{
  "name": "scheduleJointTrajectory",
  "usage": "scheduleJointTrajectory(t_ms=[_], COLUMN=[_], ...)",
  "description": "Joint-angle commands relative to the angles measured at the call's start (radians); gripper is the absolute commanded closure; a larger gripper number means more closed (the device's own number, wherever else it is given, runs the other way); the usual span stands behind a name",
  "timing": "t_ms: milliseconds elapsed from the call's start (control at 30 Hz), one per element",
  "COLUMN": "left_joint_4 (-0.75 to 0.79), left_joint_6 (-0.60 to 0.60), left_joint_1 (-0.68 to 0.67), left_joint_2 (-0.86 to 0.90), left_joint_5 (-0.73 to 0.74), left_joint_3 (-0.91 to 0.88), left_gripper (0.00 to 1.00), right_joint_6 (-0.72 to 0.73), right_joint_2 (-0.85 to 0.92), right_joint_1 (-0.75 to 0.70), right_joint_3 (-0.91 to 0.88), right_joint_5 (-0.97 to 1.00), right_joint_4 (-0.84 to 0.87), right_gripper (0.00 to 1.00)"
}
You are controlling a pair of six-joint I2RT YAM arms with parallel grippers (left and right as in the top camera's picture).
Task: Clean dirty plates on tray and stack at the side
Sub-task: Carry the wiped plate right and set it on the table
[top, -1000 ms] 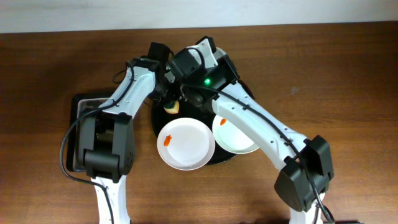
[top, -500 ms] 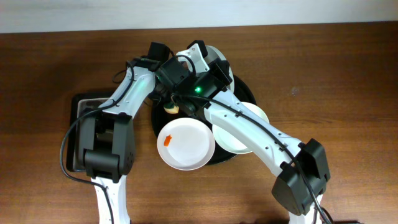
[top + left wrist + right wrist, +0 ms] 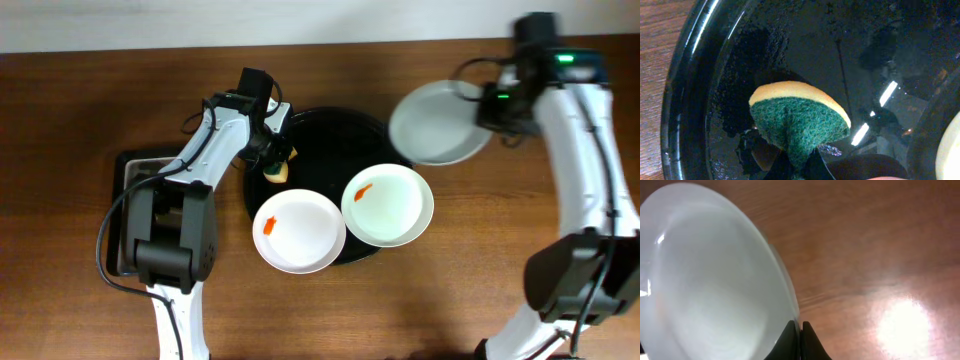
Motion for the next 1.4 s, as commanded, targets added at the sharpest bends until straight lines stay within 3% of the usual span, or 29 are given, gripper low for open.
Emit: scheduleJointTrajectory(t_ms=[0, 100, 233, 300, 333, 367, 400, 433, 467, 533, 567, 667, 733, 933, 1000, 1133, 1367], left_joint_4=[0.0, 0.0, -0.002, -0.002, -0.002, -0.002, -0.002, -0.002, -0.002, -0.001, -0.002, -0.005, -0.01, -0.008, -0.008, -0.009, -0.013], left_joint_6=[0.016, 0.016, 0.016, 0.016, 0.016, 0.016, 0.016, 0.016, 0.016, 0.016, 0.016, 0.016, 0.016, 0.016, 0.016, 0.016, 0.016], left_joint_1=[0.0, 0.0, 0.0, 0.0, 0.0, 0.0, 0.0, 0.0, 0.0, 0.0, 0.0, 0.0, 0.0, 0.0, 0.0, 0.0, 0.0], left_joint_2=[0.005, 0.005, 0.005, 0.005, 0.005, 0.005, 0.004, 0.001, -0.008, -0.051, -0.075, -0.104, -0.104, -0.104, -0.104, -0.105, -0.105], left_joint_5=[0.022, 0.063, 0.064, 0.064, 0.064, 0.064, 0.066, 0.071, 0.074, 0.074, 0.074, 0.07, 0.07, 0.07, 0.07, 0.071, 0.071], left_joint_3=[-0.01, -0.01, -0.01, -0.01, -0.01, -0.01, -0.01, -0.01, -0.01, -0.01, -0.01, -0.01, -0.01, -0.01, -0.01, -0.01, -0.01], left_gripper=[1.0, 1.0, 1.0, 1.0, 1.0, 1.0, 1.0, 1.0, 1.0, 1.0, 1.0, 1.0, 1.0, 1.0, 1.0, 1.0, 1.0], right_joint_6=[-0.024, -0.039, -0.072, -0.072, -0.072, -0.072, -0.072, -0.069, -0.069, -0.069, -0.069, -0.059, -0.042, -0.041, -0.015, 0.03, 0.056], right_joint_2=[0.043, 0.059, 0.059, 0.059, 0.058, 0.054, 0.042, 0.02, -0.019, -0.14, -0.188, -0.192, -0.132, 0.097, 0.146, 0.166, 0.153], right_joint_1=[-0.179, -0.264, -0.251, -0.242, -0.242, -0.243, -0.243, -0.241, -0.241, -0.238, -0.23, -0.203, -0.182, -0.158, -0.177, -0.24, -0.358], right_joint_3=[-0.043, -0.217, -0.525, -0.567, -0.566, -0.56, -0.543, -0.524, -0.502, -0.472, -0.472, -0.486, -0.523, -0.531, -0.532, -0.532, -0.528], right_joint_5=[-0.126, -0.123, -0.11, -0.044, -0.023, -0.025, -0.038, -0.047, -0.058, -0.148, -0.158, -0.138, -0.141, -0.137, -0.055, 0.085, 0.08], right_joint_4=[0.0, 0.088, 0.378, 0.439, 0.442, 0.439, 0.421, 0.402, 0.378, 0.344, 0.346, 0.364, 0.408, 0.509, 0.511, 0.505, 0.508], right_gripper=[0.96, 0.96, 0.96, 0.96, 0.86, 0.53, 0.38, 0.27, 0.25, 0.25, 0.36, 0.9, 0.96, 0.96, 0.96, 0.96, 0.95])
